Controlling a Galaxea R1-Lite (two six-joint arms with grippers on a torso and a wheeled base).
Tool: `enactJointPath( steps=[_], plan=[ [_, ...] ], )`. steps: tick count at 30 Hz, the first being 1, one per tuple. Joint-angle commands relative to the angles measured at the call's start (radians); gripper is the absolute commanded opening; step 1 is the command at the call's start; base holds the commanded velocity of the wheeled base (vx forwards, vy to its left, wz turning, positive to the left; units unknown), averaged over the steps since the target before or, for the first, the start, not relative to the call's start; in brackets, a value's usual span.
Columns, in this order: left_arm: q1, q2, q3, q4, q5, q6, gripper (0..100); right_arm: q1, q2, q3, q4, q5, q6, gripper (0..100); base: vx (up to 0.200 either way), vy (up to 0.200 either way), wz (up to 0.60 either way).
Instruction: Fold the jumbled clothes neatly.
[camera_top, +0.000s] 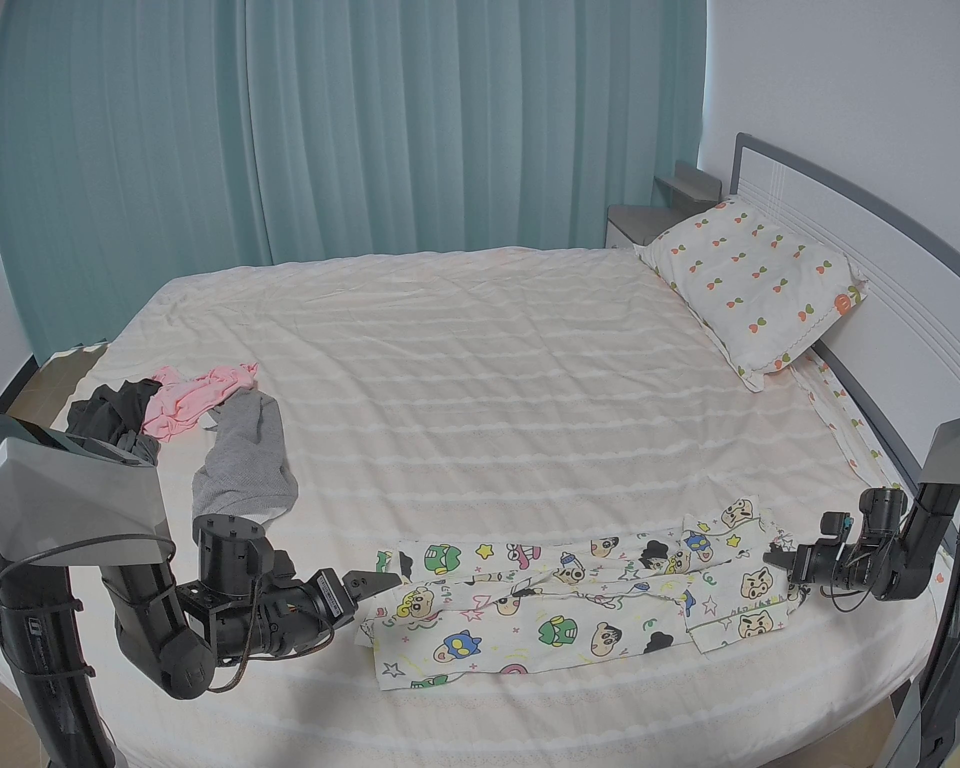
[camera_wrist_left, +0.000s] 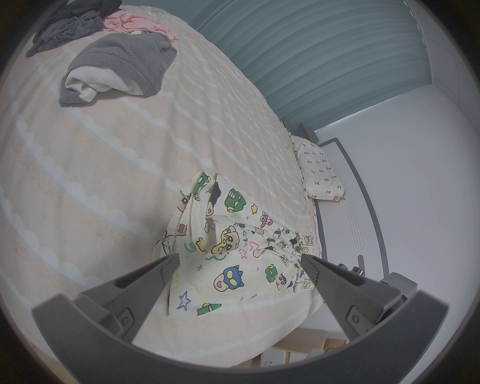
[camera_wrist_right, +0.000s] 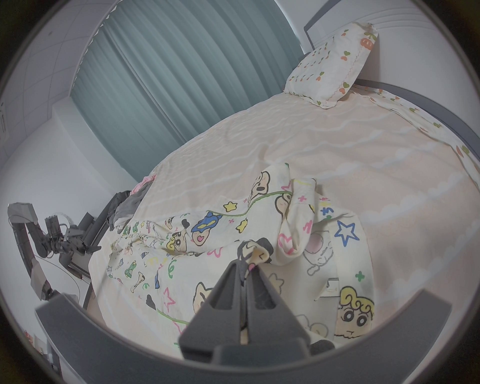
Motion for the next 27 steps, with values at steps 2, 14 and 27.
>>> enactJointPath(
  steps=[2,14,27],
  plan=[
    [0.0,0.009,-0.002,0.0,0.001,0.006,100,-0.002,0.01,-0.01,-0.001,-0.003,0.007,100,0.0,0.0,0.0],
    [-0.026,0.036,-0.006,0.0,0.036,0.032,100,-0.045,-0.095,0.068,-0.047,-0.043,0.056,100,0.0,0.0,0.0],
    [-0.132,0.059,-0.153,0.205,0.269,0.046,100,0.315,-0.199,0.512,-0.501,-0.176,0.618,100,0.0,0.0,0.0]
  ],
)
